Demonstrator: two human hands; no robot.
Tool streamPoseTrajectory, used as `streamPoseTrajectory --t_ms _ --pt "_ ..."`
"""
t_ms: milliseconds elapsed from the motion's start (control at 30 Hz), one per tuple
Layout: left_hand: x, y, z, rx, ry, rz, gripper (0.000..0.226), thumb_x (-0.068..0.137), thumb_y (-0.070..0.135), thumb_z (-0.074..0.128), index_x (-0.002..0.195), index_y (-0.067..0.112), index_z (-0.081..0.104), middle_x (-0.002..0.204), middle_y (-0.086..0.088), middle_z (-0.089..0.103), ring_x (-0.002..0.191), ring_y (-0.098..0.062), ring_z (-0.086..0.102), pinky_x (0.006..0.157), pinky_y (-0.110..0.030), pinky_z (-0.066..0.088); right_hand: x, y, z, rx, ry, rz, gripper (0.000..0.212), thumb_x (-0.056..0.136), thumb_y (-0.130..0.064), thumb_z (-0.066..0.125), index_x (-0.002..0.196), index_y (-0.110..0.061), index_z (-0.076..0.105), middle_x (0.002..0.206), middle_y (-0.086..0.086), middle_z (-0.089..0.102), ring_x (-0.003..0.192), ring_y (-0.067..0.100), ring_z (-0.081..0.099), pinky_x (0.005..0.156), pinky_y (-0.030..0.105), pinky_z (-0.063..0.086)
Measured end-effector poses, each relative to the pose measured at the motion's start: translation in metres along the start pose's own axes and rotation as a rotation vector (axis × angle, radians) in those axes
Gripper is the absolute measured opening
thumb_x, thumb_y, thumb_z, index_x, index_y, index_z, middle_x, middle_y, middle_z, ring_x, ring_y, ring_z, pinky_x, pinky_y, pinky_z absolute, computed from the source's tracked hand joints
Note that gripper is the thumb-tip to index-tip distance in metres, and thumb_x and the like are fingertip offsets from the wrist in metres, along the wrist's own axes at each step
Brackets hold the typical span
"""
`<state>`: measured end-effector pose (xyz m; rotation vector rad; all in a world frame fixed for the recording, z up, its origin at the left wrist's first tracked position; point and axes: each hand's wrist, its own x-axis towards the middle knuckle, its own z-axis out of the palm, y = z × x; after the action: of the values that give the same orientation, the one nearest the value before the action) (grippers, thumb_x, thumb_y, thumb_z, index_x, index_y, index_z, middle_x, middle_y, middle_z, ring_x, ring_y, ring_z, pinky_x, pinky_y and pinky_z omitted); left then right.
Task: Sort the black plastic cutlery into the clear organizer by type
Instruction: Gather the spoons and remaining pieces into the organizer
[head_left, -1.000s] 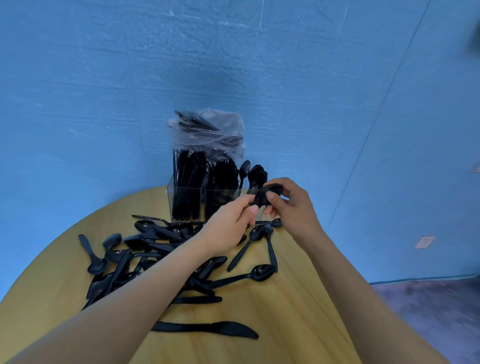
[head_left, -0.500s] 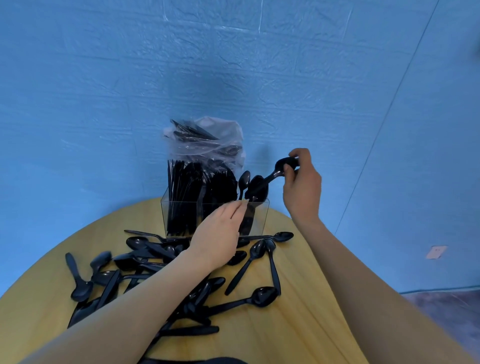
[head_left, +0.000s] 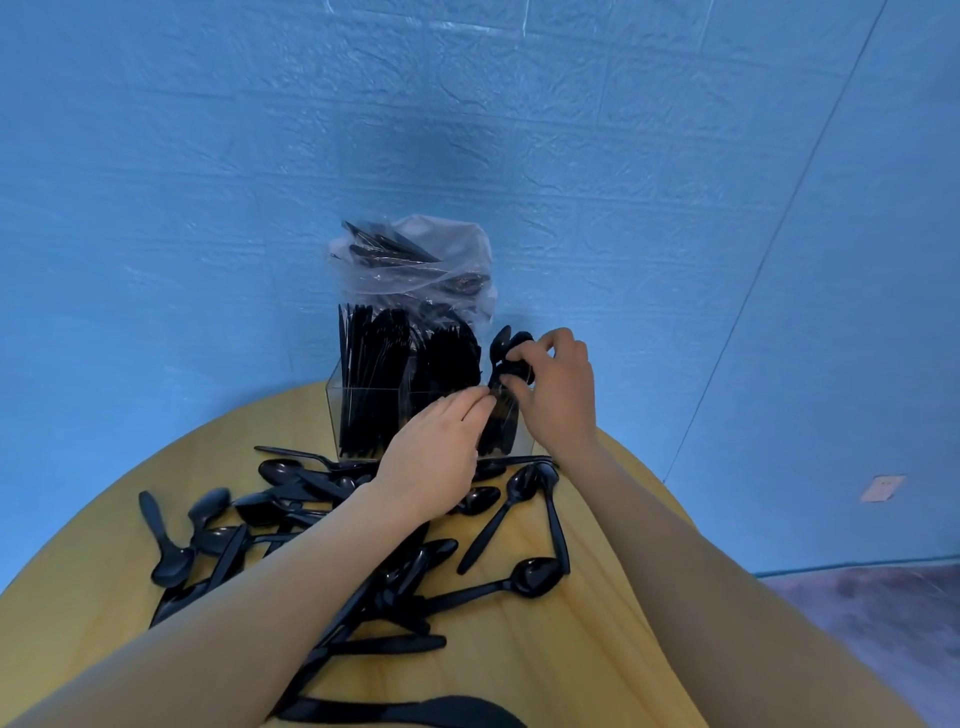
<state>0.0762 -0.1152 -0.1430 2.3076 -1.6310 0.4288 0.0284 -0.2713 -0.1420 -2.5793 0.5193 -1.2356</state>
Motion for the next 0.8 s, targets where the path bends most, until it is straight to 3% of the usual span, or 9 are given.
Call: streamPoseTrajectory --t_ms 67,133,233,333,400,533,800 --pt "-0.002 0.0 0.001 -0.018 -0.009 -0.014 0.059 0.094 0.016 0.049 0.147 0.014 0.025 0.154 -0.001 0.024 0.14 -0.014 0.024 0.114 -0.02 0.008 -0.005 0.004 -0.008 0.186 -0.035 0.08 0.032 0.084 -0.03 0.069 0.113 -0.016 0.064 0.108 0.001 0.046 0.101 0.017 0.041 0.087 0.029 0.037" --pt "-0.007 0.002 0.002 -0.052 -0.008 -0.045 0.054 0.094 0.02 0.049 0.145 0.016 0.031 0.151 0.002 0.029 0.136 -0.013 0.03 0.113 -0.024 0.019 -0.018 0.016 -0.016 0.315 0.035 0.186 0.033 0.087 -0.034 0.066 0.115 -0.018 0.06 0.109 -0.004 0.045 0.105 0.014 0.042 0.091 0.028 0.036" --pt "-0.018 0.009 0.008 -0.119 -0.017 -0.079 0.043 0.096 0.025 0.046 0.139 0.02 0.041 0.139 0.006 0.04 0.125 -0.01 0.039 0.103 -0.023 0.033 -0.046 0.045 -0.019 0.267 0.021 0.362 0.027 0.092 -0.029 0.059 0.115 -0.015 0.059 0.114 0.001 0.05 0.109 0.019 0.045 0.093 0.035 0.04" --pt "-0.025 0.019 0.016 -0.119 -0.068 -0.096 0.037 0.097 0.031 0.044 0.133 0.023 0.046 0.13 0.008 0.045 0.118 -0.009 0.042 0.095 -0.023 0.037 -0.063 0.068 -0.015 0.067 -0.254 0.511 0.033 0.097 -0.024 0.05 0.128 -0.012 0.053 0.134 0.009 0.044 0.124 0.028 0.039 0.098 0.036 0.035" --pt "-0.025 0.025 0.021 -0.073 -0.119 -0.089 0.036 0.097 0.036 0.043 0.13 0.023 0.047 0.13 0.007 0.046 0.119 -0.012 0.043 0.096 -0.026 0.037 -0.069 0.074 -0.013 -0.035 -0.438 0.476 0.039 0.098 -0.028 0.046 0.134 -0.015 0.048 0.141 0.006 0.042 0.128 0.027 0.038 0.103 0.037 0.033" --pt "-0.02 0.032 0.03 0.028 -0.191 -0.107 0.042 0.095 0.042 0.044 0.131 0.02 0.044 0.13 0.003 0.048 0.121 -0.015 0.044 0.102 -0.032 0.037 -0.072 0.068 -0.015 -0.036 -0.539 0.37 0.036 0.096 -0.022 0.05 0.132 -0.018 0.052 0.131 0.004 0.053 0.122 0.025 0.045 0.1 0.036 0.038" --pt "-0.007 0.041 0.042 0.1 -0.253 -0.157 0.039 0.094 0.036 0.048 0.127 0.016 0.044 0.127 -0.002 0.052 0.12 -0.02 0.048 0.099 -0.033 0.036 -0.093 0.059 -0.047 0.172 -0.39 0.472 0.017 0.091 -0.005 0.053 0.096 -0.011 0.068 0.093 0.0 0.067 0.088 0.014 0.057 0.075 0.023 0.04"
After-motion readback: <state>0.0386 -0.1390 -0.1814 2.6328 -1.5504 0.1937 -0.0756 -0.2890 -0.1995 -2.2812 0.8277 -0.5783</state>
